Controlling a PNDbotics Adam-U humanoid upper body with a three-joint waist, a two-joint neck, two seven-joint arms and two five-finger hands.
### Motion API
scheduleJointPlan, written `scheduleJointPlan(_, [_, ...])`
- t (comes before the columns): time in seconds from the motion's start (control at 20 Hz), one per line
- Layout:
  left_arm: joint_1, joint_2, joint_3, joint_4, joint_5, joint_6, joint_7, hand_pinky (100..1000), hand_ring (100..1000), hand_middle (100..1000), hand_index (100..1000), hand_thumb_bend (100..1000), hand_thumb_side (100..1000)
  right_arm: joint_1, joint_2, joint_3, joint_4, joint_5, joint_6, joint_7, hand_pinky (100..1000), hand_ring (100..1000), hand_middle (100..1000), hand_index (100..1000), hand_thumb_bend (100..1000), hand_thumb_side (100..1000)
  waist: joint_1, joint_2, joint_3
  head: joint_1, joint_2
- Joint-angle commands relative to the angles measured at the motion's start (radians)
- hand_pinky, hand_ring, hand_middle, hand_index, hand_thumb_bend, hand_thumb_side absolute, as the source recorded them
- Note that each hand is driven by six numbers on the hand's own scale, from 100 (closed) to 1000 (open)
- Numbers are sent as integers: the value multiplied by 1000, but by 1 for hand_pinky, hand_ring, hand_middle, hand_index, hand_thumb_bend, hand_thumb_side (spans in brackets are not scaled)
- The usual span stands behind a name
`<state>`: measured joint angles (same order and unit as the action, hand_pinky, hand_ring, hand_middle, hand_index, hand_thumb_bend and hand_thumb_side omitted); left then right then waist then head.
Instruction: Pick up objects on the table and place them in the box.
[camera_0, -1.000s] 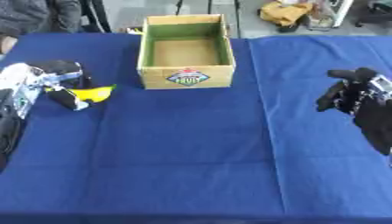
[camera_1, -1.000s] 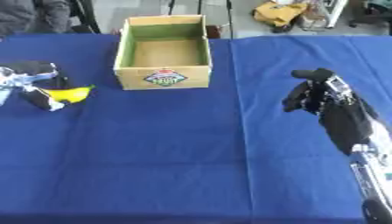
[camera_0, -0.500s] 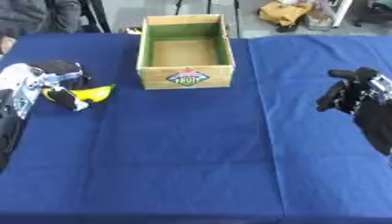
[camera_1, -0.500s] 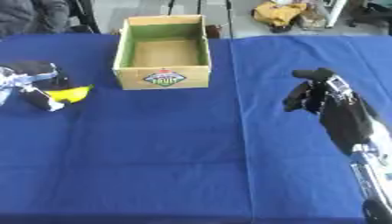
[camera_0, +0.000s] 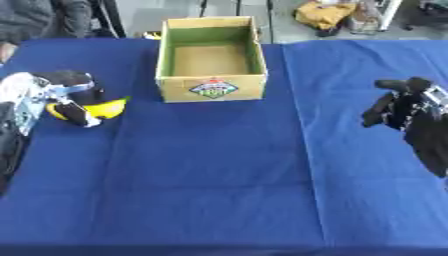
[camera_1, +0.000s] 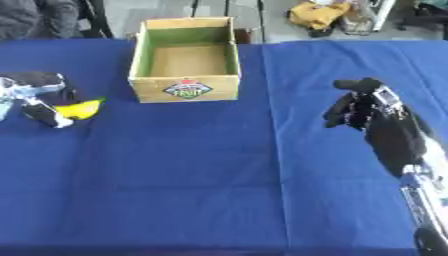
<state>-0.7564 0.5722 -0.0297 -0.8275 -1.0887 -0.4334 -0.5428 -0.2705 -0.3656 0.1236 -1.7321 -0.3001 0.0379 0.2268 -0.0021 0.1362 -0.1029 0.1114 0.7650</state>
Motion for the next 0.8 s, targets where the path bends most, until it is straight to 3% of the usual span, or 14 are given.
scheduleJointPlan(0.05, [-13, 17, 0, -3, -5, -3, -5, 564, 531, 560, 701, 395, 365, -7, -16, -9, -9, 2, -1, 4, 600, 605, 515, 831, 100, 920, 1, -11, 0, -1, 5])
scheduleJointPlan(0.1, [-13, 17, 1, -4, -5, -3, -4, 562, 529, 558, 699, 374, 358, -7, -16, -9, -9, 2, -1, 4, 600, 605, 515, 831, 100, 920, 1, -11, 0, -1, 5])
scheduleJointPlan(0.15, [-14, 18, 2, -5, -6, 0, 0, 544, 514, 542, 683, 245, 307, -7, -16, -9, -9, 2, -1, 5, 600, 606, 515, 831, 100, 919, 1, -11, 1, -1, 5])
scheduleJointPlan(0.3, [-13, 18, 4, -6, -7, 13, 20, 526, 498, 524, 664, 100, 253, -7, -16, -9, -9, 2, -1, 5, 600, 606, 515, 831, 100, 919, 0, -11, 1, -2, 5])
scheduleJointPlan(0.8, [-42, 46, 7, -30, 12, 30, 28, 504, 474, 491, 619, 100, 206, -7, -17, -8, -7, 1, -1, 7, 600, 608, 515, 832, 100, 915, 1, -17, 1, 0, 5])
